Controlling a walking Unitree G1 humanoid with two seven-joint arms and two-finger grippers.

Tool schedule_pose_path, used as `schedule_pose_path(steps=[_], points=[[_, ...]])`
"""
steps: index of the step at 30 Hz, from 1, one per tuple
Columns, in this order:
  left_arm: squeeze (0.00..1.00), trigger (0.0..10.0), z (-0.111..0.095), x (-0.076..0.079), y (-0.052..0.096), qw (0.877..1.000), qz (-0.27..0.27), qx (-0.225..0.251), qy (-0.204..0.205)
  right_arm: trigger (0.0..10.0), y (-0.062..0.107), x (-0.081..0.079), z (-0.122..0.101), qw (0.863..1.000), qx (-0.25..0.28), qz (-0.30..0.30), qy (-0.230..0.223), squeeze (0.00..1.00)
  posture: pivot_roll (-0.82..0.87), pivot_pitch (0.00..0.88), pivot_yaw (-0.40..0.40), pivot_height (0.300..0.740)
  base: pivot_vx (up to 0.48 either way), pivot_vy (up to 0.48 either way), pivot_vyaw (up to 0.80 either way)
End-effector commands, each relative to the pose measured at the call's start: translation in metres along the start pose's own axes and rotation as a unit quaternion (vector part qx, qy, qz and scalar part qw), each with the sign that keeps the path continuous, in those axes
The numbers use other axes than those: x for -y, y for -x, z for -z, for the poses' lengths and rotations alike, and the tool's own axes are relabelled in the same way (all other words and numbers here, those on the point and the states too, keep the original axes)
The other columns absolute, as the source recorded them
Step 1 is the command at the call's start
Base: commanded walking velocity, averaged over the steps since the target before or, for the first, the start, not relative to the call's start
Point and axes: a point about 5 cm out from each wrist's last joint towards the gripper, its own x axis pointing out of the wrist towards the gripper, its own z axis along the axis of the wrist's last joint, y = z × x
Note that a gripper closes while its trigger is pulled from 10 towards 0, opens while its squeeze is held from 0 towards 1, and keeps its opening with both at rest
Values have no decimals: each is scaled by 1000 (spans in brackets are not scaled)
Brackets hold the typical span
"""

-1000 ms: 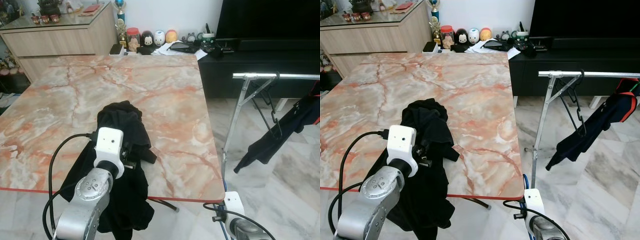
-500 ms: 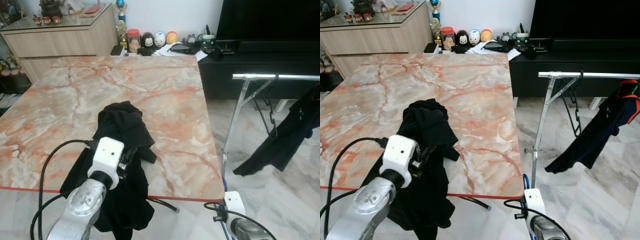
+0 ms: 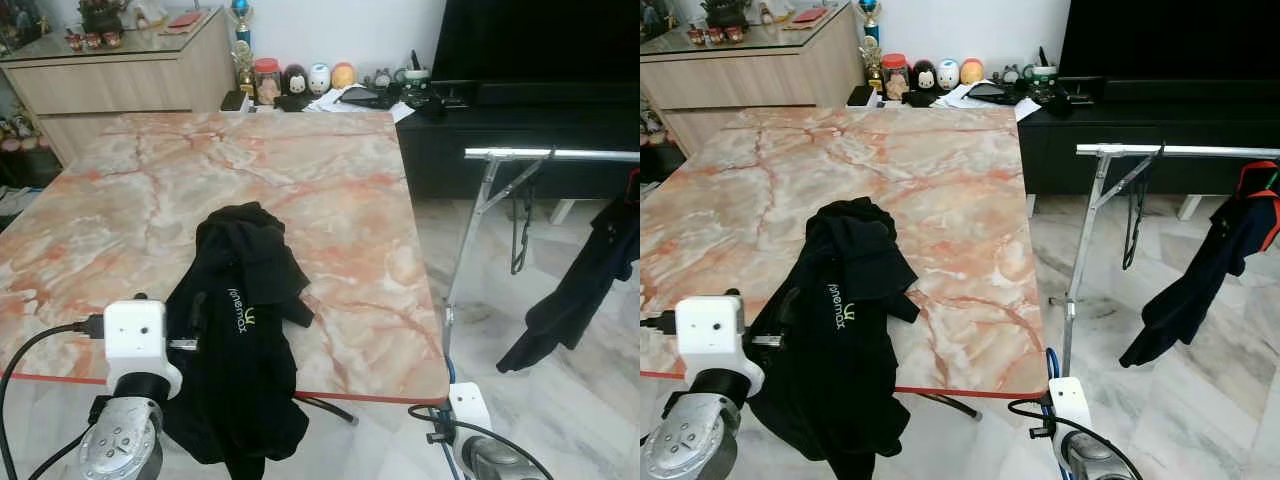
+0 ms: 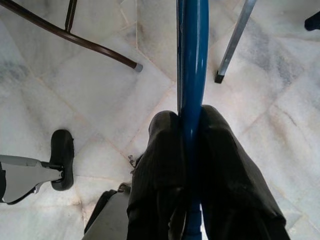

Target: Hang hanger

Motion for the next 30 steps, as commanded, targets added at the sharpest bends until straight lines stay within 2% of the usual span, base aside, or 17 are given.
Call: schedule_pose_path(steps=[1, 30], points=[[0, 10000, 2, 0, -2, 1000, -19, 5, -8, 10000, 0, 2, -1, 1000, 3, 7, 1, 0, 13, 0, 3, 740, 0, -341, 0], [0, 10000, -1, 8, -8, 999, -8, 29, -15, 10000, 0, 2, 1, 1000, 2, 14, 1, 0, -3, 0, 15, 740, 0, -474, 0]])
